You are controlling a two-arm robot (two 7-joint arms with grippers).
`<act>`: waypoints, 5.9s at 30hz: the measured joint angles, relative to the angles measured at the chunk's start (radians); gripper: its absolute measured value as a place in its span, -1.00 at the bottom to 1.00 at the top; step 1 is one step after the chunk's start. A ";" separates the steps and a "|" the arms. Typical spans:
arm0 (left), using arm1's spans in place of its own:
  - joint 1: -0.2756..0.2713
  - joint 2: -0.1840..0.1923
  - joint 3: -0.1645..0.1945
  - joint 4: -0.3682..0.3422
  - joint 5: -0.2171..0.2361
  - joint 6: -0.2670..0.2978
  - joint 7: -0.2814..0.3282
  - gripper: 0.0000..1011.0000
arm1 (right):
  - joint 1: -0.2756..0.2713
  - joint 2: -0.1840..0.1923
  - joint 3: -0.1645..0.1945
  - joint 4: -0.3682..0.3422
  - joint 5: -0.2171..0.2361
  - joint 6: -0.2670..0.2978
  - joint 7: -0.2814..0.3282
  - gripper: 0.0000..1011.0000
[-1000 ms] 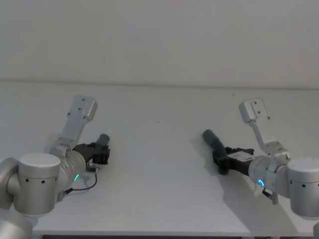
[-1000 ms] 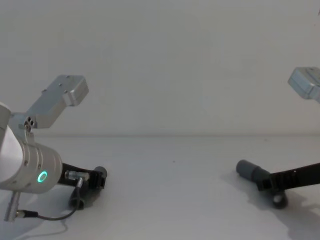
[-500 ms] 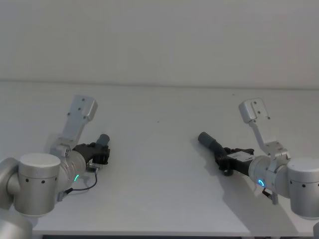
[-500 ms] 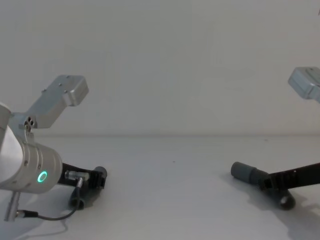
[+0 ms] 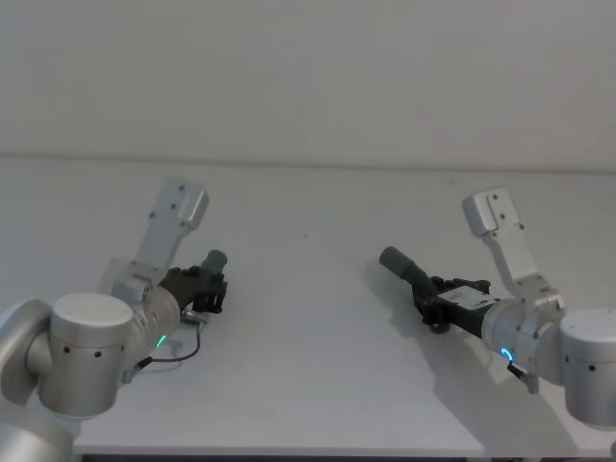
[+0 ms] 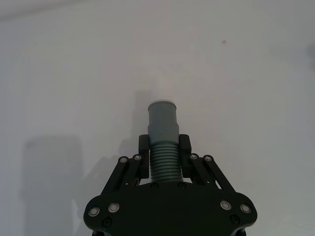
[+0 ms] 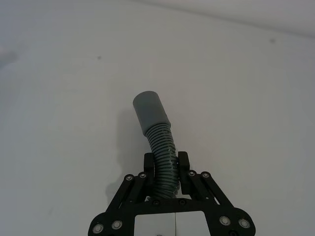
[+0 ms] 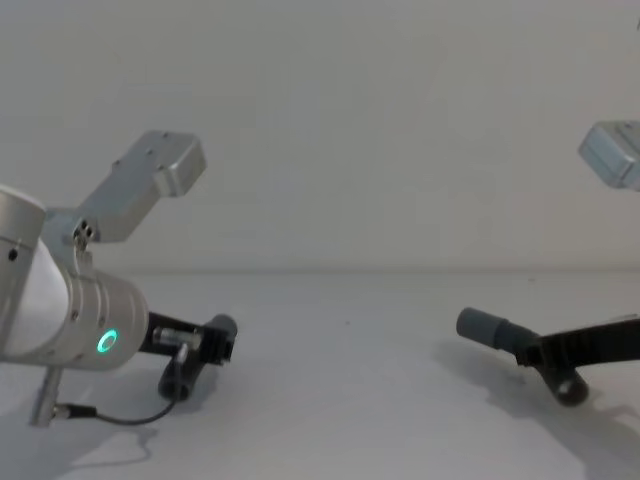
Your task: Use both hands to pick up one end of the pipe from the table, align the ends, and insert them.
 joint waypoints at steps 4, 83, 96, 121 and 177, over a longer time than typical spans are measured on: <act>0.005 0.005 0.012 -0.033 0.016 -0.013 0.002 -0.33 | -0.006 0.012 -0.002 -0.010 -0.007 -0.043 0.016 -0.44; -0.161 0.364 0.209 -0.008 0.016 -0.339 -0.678 -0.33 | 0.204 0.302 -0.214 0.192 -0.009 -0.645 0.680 -0.44; -0.174 0.375 0.225 0.006 -0.004 -0.378 -0.714 -0.33 | 0.234 0.285 -0.234 0.222 0.009 -0.645 0.704 -0.44; -0.187 0.395 0.255 -0.004 -0.019 -0.392 -0.733 -0.33 | 0.267 0.270 -0.265 0.258 0.016 -0.654 0.703 -0.44; -0.215 0.417 0.306 0.018 -0.079 -0.416 -0.767 -0.33 | 0.305 0.255 -0.322 0.279 0.043 -0.667 0.702 -0.44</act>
